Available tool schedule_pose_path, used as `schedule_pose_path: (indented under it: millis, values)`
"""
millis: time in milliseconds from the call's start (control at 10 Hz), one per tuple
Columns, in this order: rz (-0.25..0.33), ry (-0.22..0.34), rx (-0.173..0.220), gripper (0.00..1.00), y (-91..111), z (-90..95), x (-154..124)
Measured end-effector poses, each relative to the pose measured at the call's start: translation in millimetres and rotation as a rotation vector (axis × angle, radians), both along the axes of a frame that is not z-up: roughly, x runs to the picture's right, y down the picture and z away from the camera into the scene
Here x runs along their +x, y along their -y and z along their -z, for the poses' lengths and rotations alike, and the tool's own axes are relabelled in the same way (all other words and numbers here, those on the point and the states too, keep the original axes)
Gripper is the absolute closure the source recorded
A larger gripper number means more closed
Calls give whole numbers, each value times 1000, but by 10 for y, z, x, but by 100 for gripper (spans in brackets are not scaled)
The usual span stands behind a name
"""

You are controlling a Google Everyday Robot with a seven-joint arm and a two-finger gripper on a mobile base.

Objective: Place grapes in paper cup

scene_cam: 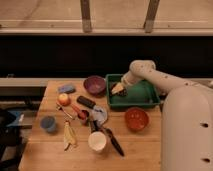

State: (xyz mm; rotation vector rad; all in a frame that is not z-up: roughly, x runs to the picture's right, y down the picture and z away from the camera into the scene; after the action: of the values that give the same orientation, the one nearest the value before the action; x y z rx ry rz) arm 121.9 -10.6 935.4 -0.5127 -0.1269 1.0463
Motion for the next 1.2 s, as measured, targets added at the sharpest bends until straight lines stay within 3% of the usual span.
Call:
schedule_pose_path:
  millis: [600,1000,1200]
  values:
    - [-36,86,-4,20,-54,-199,-50]
    - [-51,127,-33,20,-183,-343,-123]
    - [-62,159,-35,25,-213,-354,-185]
